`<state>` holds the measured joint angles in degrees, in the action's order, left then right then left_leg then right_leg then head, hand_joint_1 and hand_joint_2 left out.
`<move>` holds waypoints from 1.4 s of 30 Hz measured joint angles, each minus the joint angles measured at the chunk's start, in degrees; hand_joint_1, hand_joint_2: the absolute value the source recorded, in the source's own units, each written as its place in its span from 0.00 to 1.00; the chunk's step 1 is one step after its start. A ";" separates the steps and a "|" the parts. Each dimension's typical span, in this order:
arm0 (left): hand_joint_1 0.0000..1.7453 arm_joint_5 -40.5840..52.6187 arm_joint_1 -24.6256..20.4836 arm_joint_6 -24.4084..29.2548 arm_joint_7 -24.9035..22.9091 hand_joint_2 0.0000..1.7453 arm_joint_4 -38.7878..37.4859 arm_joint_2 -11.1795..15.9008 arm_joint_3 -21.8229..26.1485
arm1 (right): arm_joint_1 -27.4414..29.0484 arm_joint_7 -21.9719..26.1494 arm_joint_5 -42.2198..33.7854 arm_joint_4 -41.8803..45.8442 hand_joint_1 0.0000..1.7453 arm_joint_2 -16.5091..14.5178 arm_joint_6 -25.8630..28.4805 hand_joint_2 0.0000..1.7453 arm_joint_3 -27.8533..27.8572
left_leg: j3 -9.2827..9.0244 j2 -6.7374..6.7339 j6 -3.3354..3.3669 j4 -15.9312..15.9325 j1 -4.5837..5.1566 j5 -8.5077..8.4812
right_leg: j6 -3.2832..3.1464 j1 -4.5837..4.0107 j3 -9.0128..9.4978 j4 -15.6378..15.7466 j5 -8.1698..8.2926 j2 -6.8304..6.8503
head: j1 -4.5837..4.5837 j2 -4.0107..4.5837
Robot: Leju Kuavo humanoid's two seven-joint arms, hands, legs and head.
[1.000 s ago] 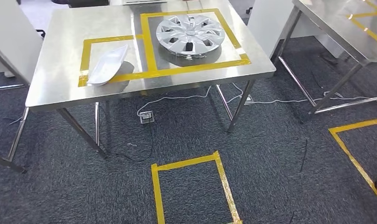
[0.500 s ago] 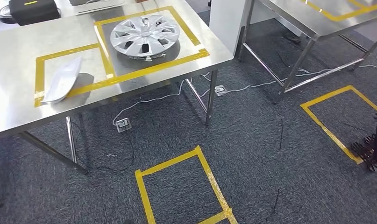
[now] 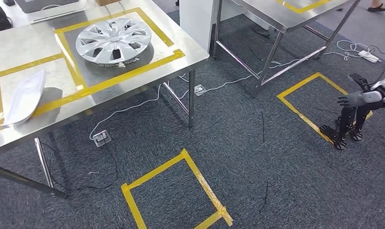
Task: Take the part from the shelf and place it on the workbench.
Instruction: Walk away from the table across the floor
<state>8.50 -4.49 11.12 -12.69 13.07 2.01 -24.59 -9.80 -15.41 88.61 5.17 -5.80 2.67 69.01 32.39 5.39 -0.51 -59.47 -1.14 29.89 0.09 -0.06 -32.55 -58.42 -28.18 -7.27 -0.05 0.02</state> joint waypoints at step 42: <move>0.00 -5.71 -2.58 0.68 3.10 0.00 0.06 -4.26 -2.81 | -0.36 3.96 -0.69 -0.43 0.00 5.90 2.12 0.00 6.30 | -2.89 -10.70 -0.01 0.58 0.39 2.42 | 0.54 -0.38 -1.51 -1.56 0.54 10.92 | -1.01 0.00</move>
<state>2.79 -7.07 11.80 -9.59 13.13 -2.25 -27.40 -10.16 -11.45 87.91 4.75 0.10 4.79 75.31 29.50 -5.31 -0.51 -58.90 -0.75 32.32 0.63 -0.44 -34.06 -59.98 -27.63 3.65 -1.06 0.02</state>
